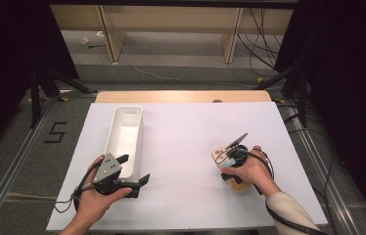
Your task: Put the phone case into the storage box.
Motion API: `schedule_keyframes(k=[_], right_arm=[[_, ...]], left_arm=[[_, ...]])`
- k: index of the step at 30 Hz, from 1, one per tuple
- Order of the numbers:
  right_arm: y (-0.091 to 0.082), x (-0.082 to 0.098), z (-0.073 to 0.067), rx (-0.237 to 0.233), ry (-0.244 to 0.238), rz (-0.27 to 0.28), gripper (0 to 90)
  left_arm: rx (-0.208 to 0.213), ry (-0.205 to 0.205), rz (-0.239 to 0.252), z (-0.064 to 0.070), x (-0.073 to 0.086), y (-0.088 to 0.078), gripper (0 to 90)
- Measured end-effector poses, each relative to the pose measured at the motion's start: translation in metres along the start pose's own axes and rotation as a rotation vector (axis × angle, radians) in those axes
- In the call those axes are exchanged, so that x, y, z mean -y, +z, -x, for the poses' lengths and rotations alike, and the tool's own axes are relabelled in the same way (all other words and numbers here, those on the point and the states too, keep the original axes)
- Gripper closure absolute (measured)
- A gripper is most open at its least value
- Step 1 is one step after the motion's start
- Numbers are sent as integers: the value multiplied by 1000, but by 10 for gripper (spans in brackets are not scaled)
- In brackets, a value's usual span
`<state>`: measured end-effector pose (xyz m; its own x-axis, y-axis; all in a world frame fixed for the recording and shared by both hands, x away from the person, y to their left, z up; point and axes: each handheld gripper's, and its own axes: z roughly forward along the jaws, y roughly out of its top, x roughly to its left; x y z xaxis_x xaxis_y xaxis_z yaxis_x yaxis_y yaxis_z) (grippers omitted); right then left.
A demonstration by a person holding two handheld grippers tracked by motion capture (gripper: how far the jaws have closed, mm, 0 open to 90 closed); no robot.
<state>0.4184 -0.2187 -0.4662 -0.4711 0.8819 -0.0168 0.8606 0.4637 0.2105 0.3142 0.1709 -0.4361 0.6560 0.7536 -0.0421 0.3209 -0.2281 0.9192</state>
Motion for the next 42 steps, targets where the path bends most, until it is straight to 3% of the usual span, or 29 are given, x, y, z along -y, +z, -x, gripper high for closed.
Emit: schedule_keyframes(k=[29,40,42], right_arm=[[-1,1,-2,14,40,-7,103],[-2,2,-1,14,48,15,115],[-3,2,-1,10,68,14,116]], left_arm=[[-5,-4,4,-2,0,-1,43],[-5,-5,6,-2,0,-1,44],[-6,-6,7,-2,0,-1,44]])
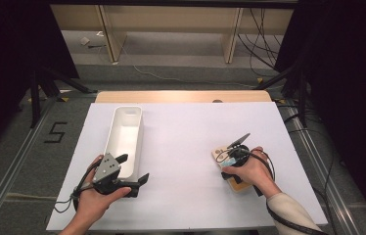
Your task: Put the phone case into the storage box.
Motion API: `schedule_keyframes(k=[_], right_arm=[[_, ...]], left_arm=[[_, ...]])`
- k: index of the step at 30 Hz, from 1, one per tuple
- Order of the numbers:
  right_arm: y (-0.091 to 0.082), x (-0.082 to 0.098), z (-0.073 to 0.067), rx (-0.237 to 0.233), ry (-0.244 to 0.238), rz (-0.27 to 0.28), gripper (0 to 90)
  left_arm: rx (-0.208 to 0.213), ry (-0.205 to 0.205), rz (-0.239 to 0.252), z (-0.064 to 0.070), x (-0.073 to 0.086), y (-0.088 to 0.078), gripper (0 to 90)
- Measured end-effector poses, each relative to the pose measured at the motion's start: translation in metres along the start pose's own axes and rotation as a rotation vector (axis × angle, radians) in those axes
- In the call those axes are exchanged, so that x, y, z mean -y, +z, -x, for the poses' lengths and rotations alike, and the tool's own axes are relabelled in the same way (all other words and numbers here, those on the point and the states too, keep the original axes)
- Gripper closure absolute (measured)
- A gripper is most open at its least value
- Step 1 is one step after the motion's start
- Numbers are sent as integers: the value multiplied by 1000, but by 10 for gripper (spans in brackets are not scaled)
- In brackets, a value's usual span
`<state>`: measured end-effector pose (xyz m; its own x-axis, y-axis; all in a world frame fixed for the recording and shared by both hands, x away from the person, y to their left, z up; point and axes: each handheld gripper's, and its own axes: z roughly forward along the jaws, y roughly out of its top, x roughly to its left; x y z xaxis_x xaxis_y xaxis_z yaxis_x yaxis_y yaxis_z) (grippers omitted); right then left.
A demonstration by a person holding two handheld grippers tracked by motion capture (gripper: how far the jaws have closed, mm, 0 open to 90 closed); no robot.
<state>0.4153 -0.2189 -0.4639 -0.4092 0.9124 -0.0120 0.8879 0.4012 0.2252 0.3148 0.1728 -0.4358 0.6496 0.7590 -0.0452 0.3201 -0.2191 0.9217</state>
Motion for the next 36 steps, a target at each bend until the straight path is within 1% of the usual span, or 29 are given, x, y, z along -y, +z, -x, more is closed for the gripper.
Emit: schedule_keyframes(k=[4,6,9,13,15,17,18,19,22,24,25,30,34,36], right_arm=[[-2,1,2,-23,-2,15,117],[-4,1,2,-20,2,22,117],[-7,2,2,-24,-4,56,117],[-15,2,2,-36,16,70,118],[-18,3,2,-44,19,93,118],[-20,4,3,-47,12,120,118],[-22,5,2,-55,22,132,118],[-23,6,2,-62,21,146,118],[-28,8,2,-83,7,207,118],[-30,10,3,-101,2,233,118],[-31,11,3,-105,-9,254,117],[-36,18,6,-146,-25,336,118],[-39,22,5,-153,-32,397,118],[-41,24,4,-163,-44,413,117]], left_arm=[[-1,-2,0,0,0,0,44],[-2,-2,2,0,0,0,44],[-4,0,5,0,0,0,44],[-5,0,6,0,0,0,44],[-5,-1,6,0,-1,-1,44],[-7,-2,6,-1,-1,-1,45],[-8,0,6,-1,-1,-1,45],[-9,-4,6,-1,-1,-1,45],[-10,-6,8,-1,-1,-1,45],[-11,-6,8,-1,-1,-2,45],[-12,-7,9,-1,-1,-2,45],[-16,-7,13,-1,-1,-2,45],[-16,-10,13,-2,-1,-2,45],[-14,-13,13,-2,-1,-1,45]])
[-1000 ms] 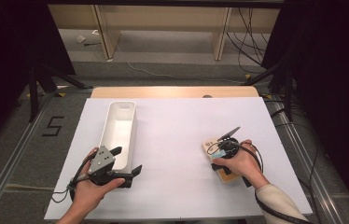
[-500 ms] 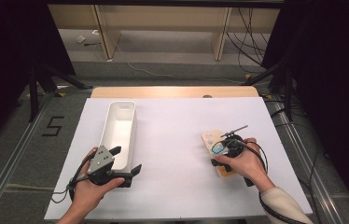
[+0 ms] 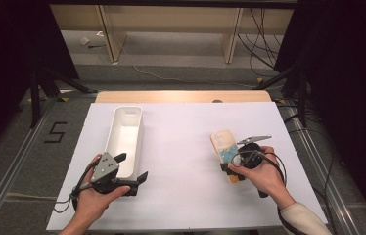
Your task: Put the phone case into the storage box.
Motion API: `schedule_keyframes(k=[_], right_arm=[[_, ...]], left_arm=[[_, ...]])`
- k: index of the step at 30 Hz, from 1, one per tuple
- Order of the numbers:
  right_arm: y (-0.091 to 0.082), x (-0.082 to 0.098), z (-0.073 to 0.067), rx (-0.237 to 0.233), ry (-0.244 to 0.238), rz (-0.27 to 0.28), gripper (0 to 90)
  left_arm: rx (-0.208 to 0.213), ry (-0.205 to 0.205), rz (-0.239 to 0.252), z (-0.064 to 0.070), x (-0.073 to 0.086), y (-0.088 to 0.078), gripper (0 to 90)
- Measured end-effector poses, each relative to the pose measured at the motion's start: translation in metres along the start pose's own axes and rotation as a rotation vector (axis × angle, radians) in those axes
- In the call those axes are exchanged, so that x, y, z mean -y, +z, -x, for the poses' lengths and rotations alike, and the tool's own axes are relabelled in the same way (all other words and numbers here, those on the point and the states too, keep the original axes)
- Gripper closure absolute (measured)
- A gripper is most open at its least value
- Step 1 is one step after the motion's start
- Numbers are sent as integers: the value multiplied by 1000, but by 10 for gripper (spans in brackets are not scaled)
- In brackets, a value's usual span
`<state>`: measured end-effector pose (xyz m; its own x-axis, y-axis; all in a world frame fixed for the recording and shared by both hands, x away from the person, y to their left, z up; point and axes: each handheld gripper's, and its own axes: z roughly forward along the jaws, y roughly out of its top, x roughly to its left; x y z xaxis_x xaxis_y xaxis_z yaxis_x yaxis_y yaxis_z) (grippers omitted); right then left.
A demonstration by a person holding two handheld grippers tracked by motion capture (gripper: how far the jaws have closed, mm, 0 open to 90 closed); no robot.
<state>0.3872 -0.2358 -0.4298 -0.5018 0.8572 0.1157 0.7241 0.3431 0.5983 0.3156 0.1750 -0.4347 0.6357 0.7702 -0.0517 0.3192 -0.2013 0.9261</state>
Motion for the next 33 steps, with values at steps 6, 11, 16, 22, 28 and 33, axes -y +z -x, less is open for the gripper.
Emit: schedule_keyframes(k=[6,11,16,22,28,33], right_arm=[[-2,4,-5,-4,-25,27,117],[-3,3,-9,-6,-56,67,118],[-3,4,-13,-27,-75,97,117],[1,6,-22,-48,-107,134,117],[2,5,-30,-67,-141,181,117],[4,6,-34,-73,-161,207,117]], left_arm=[[-2,3,2,0,0,0,46],[-4,-2,-1,-1,0,0,46],[-4,-4,-2,-1,0,0,46],[-1,-7,5,0,-2,0,46],[8,-22,9,-1,-5,-2,47],[15,-26,10,0,-10,-1,49]])
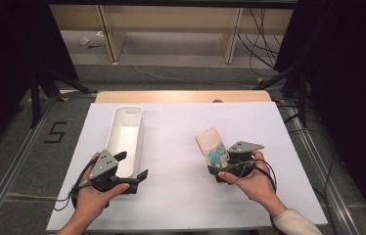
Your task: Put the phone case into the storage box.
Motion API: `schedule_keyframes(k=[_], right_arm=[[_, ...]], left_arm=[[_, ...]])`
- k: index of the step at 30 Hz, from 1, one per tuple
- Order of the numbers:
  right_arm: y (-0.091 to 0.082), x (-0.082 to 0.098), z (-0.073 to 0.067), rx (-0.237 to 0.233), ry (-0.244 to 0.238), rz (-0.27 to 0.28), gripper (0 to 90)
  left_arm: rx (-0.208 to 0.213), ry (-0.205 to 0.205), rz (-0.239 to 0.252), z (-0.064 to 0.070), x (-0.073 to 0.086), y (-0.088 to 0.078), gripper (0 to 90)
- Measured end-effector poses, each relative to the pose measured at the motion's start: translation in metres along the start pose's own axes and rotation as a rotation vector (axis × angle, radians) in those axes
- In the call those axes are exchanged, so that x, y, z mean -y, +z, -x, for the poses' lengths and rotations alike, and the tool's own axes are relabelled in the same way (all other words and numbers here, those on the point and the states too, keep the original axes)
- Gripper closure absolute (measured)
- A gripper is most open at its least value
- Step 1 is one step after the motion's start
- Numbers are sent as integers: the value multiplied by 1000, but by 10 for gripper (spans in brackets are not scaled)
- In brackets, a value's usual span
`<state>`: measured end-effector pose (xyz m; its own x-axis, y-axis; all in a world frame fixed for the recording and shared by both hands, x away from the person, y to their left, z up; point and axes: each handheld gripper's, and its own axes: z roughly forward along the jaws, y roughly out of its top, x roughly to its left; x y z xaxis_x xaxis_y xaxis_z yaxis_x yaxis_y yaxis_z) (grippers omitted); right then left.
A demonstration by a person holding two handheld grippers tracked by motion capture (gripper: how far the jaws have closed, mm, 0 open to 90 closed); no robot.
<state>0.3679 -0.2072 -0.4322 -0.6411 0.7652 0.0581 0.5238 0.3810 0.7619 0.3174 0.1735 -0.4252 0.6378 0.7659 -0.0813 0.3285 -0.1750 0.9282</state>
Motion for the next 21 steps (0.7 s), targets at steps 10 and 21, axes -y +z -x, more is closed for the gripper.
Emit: schedule_keyframes(k=[10,21], right_arm=[[2,0,-7,-3,-35,21,117],[3,-2,-14,-3,-53,55,117]], left_arm=[[41,27,-10,8,-16,11,51],[47,37,-11,15,-35,25,60]])
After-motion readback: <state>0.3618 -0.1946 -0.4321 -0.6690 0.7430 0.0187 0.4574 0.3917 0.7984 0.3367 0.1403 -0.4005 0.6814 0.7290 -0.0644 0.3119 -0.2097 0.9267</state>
